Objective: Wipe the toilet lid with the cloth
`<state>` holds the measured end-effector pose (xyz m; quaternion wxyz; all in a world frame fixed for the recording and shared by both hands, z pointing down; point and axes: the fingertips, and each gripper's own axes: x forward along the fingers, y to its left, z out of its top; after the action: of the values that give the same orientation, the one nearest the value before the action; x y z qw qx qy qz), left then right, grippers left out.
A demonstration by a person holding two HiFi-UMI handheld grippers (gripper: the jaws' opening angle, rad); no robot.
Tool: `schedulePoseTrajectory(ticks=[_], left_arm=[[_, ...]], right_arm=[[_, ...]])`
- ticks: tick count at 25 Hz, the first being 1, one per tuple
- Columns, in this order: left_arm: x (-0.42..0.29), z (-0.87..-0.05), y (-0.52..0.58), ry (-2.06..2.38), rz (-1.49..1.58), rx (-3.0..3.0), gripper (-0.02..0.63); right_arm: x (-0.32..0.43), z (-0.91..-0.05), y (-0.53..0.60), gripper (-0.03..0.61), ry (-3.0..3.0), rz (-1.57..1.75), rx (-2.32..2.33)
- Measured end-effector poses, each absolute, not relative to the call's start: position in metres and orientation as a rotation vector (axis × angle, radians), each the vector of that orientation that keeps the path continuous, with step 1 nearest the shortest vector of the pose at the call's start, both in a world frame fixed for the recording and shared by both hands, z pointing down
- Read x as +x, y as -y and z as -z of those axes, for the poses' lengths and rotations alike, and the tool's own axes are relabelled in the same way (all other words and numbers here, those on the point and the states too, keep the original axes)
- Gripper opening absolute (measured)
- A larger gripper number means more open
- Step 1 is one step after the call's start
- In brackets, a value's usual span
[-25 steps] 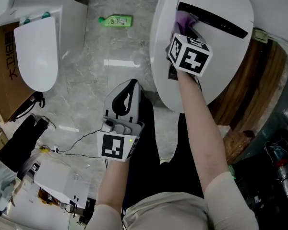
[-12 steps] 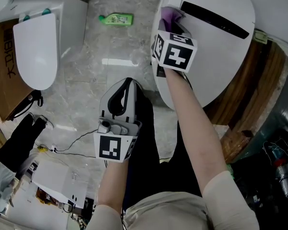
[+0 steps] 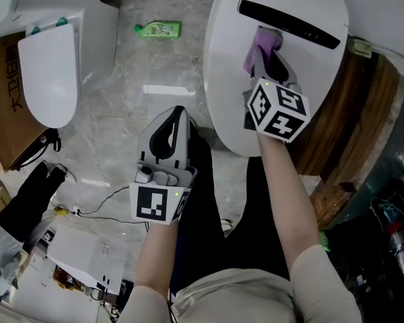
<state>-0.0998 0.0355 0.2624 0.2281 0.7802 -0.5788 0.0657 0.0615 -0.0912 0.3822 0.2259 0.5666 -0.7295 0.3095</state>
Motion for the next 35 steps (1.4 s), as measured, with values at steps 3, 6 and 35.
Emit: schedulePoseTrajectory(ticks=[3, 6, 35], left_arm=[[-0.084, -0.259, -0.029, 1.581, -0.174, 2.176, 0.015], [-0.061, -0.258, -0.025, 1.548, -0.185, 2.209, 0.015], [0.008, -0.270, -0.025, 1.472, -0.223, 2.235, 0.015]], right_arm=[[0.143, -0.374, 0.074, 0.095, 1.909, -0.804, 1.646], [0.224, -0.374, 0.056, 0.095, 1.791, -0.742, 1.700], [0.271, -0.440, 0.040, 0.095, 1.622, -0.784, 1.630]])
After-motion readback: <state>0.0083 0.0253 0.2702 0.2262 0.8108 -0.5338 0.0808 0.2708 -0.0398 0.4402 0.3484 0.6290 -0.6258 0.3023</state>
